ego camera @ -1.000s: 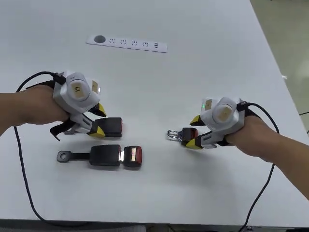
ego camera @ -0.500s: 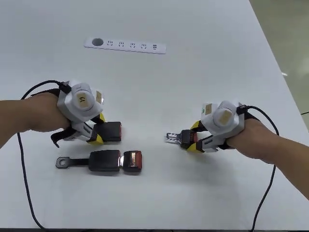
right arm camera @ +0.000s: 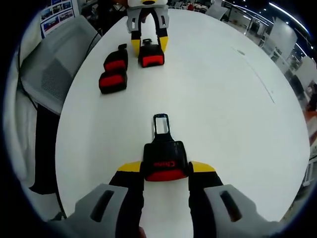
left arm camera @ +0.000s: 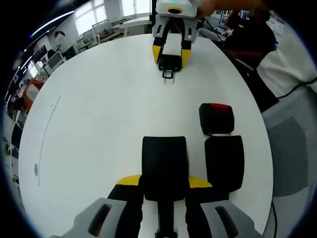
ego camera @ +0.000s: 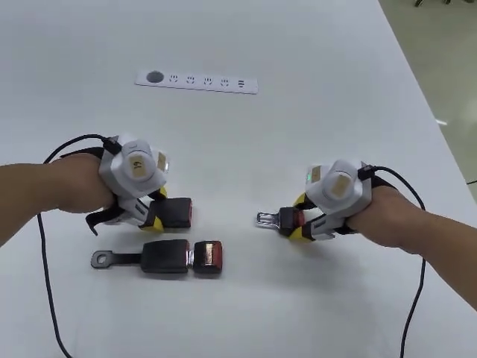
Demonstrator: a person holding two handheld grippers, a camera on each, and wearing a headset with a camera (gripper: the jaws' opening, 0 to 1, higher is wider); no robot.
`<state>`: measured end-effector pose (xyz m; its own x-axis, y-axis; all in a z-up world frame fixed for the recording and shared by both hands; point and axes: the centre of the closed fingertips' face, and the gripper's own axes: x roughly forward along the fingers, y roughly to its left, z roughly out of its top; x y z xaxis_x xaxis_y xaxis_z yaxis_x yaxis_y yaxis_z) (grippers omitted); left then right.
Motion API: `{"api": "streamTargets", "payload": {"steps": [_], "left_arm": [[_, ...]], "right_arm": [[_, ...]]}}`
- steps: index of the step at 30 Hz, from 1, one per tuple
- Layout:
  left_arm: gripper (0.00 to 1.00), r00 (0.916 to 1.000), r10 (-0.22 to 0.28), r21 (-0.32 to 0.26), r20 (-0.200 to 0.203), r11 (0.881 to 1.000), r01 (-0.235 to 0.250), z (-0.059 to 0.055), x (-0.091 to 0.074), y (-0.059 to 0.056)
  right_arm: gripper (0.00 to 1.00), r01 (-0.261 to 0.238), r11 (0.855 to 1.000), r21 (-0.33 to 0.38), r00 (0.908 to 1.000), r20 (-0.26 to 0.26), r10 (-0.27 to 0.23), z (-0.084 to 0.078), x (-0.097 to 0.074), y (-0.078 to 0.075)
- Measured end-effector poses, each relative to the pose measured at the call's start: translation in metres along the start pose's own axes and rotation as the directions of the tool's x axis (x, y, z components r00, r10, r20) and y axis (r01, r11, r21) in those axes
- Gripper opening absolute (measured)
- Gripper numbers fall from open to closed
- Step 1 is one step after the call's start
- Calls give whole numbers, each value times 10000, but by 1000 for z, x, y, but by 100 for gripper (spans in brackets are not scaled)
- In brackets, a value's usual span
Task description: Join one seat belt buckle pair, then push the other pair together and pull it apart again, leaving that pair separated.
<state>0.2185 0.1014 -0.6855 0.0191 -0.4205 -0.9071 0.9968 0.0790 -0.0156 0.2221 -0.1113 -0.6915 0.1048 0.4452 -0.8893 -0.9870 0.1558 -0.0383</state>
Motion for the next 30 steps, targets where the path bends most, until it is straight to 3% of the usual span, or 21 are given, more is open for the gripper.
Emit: {"api": "streamTargets", "payload": {"steps": [9,17,30], "left_arm": [[33,10000,8,-33,0,10000,-8,-2,2,2],[33,10000,-7,-58,73,10000,8,-5,4,6],[33,10000,-10,-33,70,10000,10,-6,4,7]], "right_arm": [[33,-26,9999,99,9999,152,24,17,9,1],[33,-177,9998,71,9988,455,174,50,21,8],[33,-373,9989,-278,9973,629,390,86,40,15]]}}
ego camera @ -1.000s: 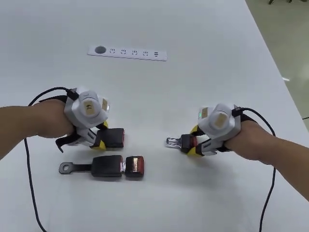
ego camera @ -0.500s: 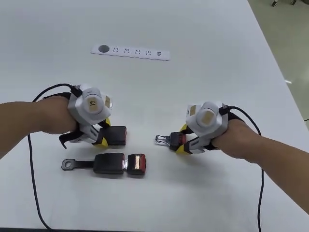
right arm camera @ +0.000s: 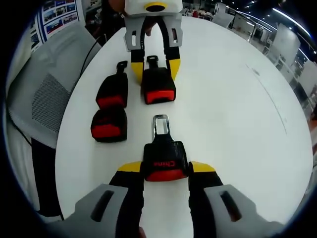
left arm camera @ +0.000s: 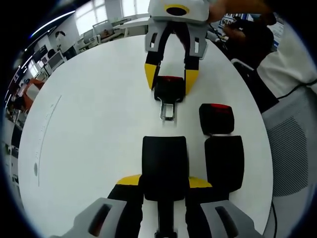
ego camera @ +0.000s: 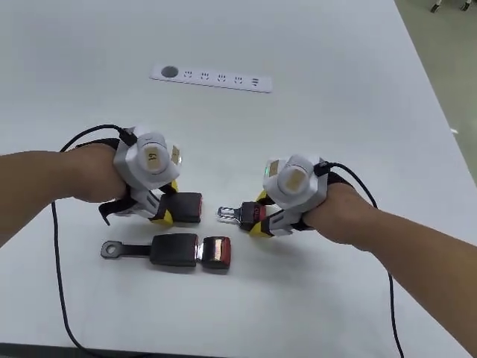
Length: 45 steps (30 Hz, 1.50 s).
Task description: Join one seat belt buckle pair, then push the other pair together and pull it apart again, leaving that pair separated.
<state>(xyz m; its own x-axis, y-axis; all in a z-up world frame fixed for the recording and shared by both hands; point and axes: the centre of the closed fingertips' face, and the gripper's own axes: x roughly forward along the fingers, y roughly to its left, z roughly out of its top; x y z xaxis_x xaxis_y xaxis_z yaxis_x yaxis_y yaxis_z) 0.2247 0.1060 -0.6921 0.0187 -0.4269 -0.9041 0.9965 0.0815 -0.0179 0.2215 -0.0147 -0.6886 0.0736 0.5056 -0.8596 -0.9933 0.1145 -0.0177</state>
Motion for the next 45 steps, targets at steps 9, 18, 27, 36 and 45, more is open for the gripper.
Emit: {"api": "streamTargets", "payload": {"steps": [9,18,27,36,45], "left_arm": [[33,10000,32,-22,-57,10000,-32,0,-1,-2],[33,10000,20,-19,-77,10000,-20,-1,0,-3],[33,10000,-3,10,-17,10000,3,1,-1,-4],[32,10000,-83,267,-37,9996,84,2,-2,-4],[32,9998,-104,261,-141,9996,108,2,-1,-3]], "right_arm": [[33,76,9985,-540,9998,-202,-87,17,11,0],[33,20,9972,-743,9997,-245,-38,24,17,-3],[33,-145,9968,-791,9999,63,151,32,24,-4],[32,-286,9969,-734,9995,132,296,36,26,-4],[31,-316,9962,-810,9993,195,333,48,28,2]]}}
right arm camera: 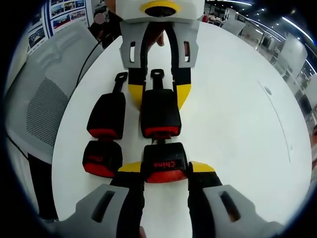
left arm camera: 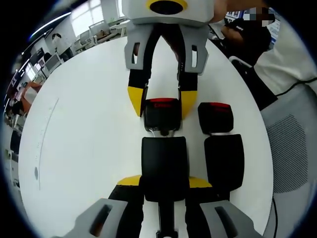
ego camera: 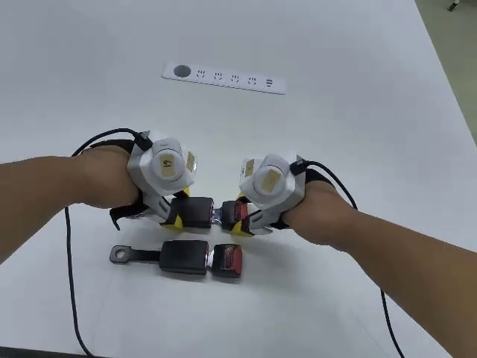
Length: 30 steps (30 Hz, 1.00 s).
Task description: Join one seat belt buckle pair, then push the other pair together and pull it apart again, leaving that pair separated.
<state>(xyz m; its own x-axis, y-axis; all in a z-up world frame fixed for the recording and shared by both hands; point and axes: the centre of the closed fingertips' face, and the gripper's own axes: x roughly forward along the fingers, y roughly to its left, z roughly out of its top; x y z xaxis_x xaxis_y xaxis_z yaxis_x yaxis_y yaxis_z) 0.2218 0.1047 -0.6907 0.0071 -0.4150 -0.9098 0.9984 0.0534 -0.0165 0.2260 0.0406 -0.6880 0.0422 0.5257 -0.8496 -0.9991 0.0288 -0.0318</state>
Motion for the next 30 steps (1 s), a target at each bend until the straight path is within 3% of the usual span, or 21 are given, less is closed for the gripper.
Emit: {"api": "streamTargets", "payload": {"steps": [16,30], "left_arm": [[32,9997,-8,-63,258,10000,10,0,0,1],[32,9999,-2,-90,157,10000,3,-2,1,2]], "right_arm": [[31,110,9997,214,9998,-169,-106,1,2,0],[32,210,9996,189,9997,-98,-208,-3,-1,0]]}}
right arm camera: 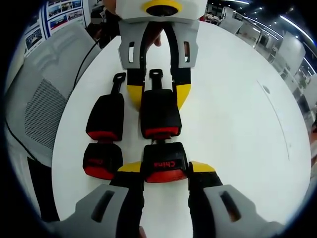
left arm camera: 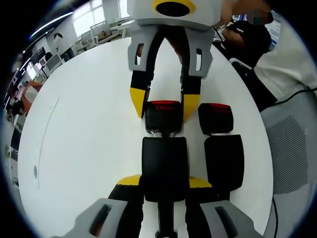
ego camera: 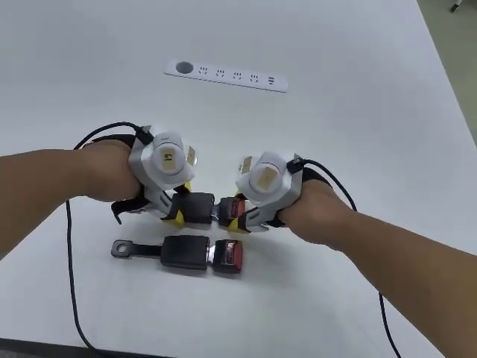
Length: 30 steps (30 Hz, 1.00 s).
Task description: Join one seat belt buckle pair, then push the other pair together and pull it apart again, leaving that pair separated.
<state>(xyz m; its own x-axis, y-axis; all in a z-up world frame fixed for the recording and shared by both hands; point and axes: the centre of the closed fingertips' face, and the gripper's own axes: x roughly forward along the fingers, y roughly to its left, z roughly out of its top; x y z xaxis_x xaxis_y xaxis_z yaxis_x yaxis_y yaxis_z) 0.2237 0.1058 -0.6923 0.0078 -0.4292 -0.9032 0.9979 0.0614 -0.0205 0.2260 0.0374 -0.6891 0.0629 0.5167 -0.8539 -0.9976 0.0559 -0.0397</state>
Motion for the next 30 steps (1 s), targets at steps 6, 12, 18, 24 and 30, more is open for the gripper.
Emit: {"api": "streamTargets", "payload": {"steps": [6,12,18,24,30], "left_arm": [[32,10000,-17,-24,29,10000,17,-1,1,1],[32,10000,2,9,-99,10000,-2,0,1,-1],[32,10000,-4,100,-81,9999,4,0,0,1],[33,10000,1,85,-84,10000,0,1,0,0],[33,9999,10,72,-128,10000,-9,1,0,0]], "right_arm": [[32,53,9999,102,9999,99,-54,-10,-6,-1],[33,108,9999,103,9994,327,-111,-11,-8,0],[33,257,9988,428,9989,377,-273,-27,-19,-2],[33,413,9977,543,9988,253,-427,-52,-32,-4],[33,504,9954,819,9987,-76,-500,-85,-52,-3]]}}
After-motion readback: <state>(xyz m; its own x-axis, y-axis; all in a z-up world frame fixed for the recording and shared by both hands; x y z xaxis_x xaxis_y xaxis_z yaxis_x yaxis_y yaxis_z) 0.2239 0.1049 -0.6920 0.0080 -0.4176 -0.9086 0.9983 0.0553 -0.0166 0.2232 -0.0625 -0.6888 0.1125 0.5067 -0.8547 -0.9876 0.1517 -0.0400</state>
